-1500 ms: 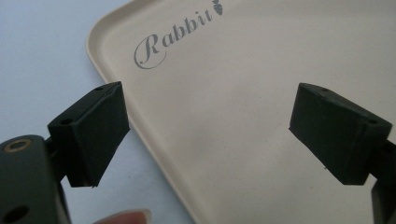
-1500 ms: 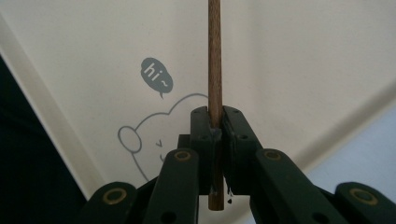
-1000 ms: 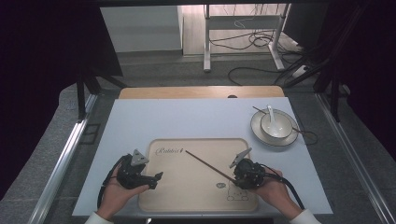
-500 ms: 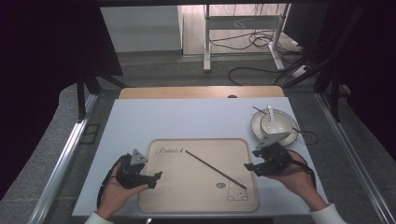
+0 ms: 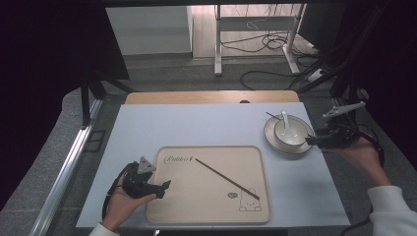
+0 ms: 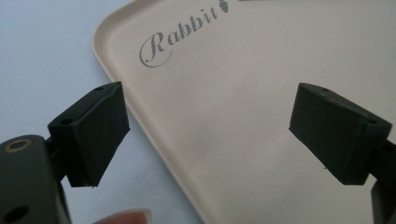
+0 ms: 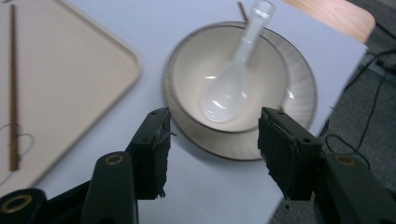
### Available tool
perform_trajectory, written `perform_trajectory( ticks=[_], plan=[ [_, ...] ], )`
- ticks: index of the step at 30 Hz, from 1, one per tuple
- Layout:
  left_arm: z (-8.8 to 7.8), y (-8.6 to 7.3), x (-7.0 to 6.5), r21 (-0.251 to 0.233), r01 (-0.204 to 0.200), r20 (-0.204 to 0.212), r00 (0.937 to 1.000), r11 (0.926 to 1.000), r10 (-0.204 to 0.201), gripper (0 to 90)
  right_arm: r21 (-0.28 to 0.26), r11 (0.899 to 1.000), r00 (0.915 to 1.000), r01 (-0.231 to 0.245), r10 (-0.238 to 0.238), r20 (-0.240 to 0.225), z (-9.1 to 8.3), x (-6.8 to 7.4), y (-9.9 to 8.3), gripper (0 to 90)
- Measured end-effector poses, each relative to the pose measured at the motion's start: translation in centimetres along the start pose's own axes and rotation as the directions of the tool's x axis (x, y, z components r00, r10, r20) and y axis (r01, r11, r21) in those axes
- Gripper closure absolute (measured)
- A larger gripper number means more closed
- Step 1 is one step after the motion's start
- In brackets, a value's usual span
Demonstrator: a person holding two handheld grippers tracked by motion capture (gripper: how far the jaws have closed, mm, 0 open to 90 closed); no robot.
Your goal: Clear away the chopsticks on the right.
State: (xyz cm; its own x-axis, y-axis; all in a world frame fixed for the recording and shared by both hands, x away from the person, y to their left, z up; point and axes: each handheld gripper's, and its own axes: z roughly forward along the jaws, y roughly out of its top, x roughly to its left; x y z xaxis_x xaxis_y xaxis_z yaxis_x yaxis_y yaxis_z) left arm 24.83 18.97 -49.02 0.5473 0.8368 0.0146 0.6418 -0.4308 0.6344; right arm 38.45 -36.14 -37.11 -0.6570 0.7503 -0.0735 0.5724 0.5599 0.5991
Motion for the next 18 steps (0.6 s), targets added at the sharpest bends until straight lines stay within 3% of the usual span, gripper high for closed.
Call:
perform_trajectory(
  ticks=[1,2,3,4,9,18],
  plan=[
    [0.0,0.0,0.0,0.000,0.000,0.000,1.0000,1.0000,0.000,11.8,0.000,1.000,1.0000,0.000,0.000,0.000,0.0,0.0,0.0,44.3],
    [0.0,0.0,0.0,0.000,0.001,0.000,1.0000,1.0000,-0.001,11.8,0.020,1.000,0.9997,-0.023,0.023,0.006,0.3,-1.4,-0.2,44.7],
    [0.0,0.0,0.0,0.001,0.001,-0.001,1.0000,1.0000,-0.001,11.8,0.020,1.000,0.9997,-0.023,0.023,0.006,0.3,-1.4,-0.2,44.7],
    [0.1,0.0,0.0,0.003,0.002,-0.002,1.0000,1.0000,-0.002,11.8,0.048,0.998,0.9993,-0.036,0.036,0.011,0.7,-2.7,-0.4,45.5],
    [0.2,0.0,0.0,0.005,0.003,-0.004,1.0000,1.0000,-0.003,11.8,0.108,0.993,0.9984,-0.051,0.047,0.032,2.0,-4.6,-1.1,47.1],
    [0.4,0.0,0.1,0.010,0.003,-0.004,1.0000,0.9999,-0.003,11.8,0.212,0.974,0.9945,-0.085,0.070,0.078,5.6,-7.8,-3.1,51.7]
  ],
)
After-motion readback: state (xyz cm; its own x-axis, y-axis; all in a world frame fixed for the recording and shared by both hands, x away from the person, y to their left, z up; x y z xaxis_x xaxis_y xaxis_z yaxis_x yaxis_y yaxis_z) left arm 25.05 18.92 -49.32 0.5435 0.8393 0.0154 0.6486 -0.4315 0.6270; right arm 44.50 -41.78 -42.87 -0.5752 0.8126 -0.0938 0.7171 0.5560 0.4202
